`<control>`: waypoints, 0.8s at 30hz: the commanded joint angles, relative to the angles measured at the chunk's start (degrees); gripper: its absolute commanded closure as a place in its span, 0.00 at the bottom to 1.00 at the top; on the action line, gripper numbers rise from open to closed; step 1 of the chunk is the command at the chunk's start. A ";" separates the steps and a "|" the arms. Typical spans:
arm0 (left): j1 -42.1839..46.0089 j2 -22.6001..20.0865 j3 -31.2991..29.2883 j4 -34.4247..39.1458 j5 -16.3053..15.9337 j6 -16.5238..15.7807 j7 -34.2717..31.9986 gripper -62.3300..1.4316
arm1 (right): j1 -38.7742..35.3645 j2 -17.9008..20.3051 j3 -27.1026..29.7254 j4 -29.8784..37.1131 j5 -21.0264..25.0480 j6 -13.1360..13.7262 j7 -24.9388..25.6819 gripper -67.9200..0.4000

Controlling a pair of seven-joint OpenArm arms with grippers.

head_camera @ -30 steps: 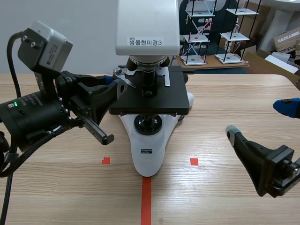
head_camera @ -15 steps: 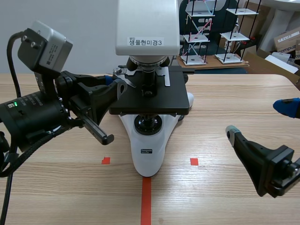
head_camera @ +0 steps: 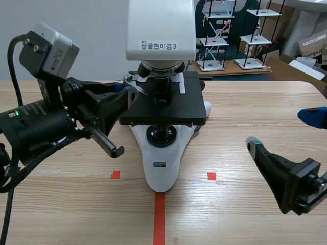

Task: Point at the objective lens

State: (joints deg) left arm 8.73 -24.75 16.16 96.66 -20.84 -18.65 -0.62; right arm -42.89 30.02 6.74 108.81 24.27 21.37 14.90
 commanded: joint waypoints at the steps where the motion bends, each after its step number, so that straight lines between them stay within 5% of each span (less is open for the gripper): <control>1: -0.20 0.26 -0.11 0.76 -0.37 0.04 -0.81 0.95 | 0.02 0.44 0.22 1.31 0.44 -0.39 0.90 0.03; 24: -0.35 0.26 -0.11 0.76 -0.37 0.04 -0.79 0.95 | 0.04 0.42 0.22 1.31 0.44 -0.35 1.33 0.03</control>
State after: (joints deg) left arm 8.73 -24.75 16.16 96.66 -20.84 -18.65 -0.62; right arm -42.89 30.02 6.74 108.81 24.27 21.37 15.16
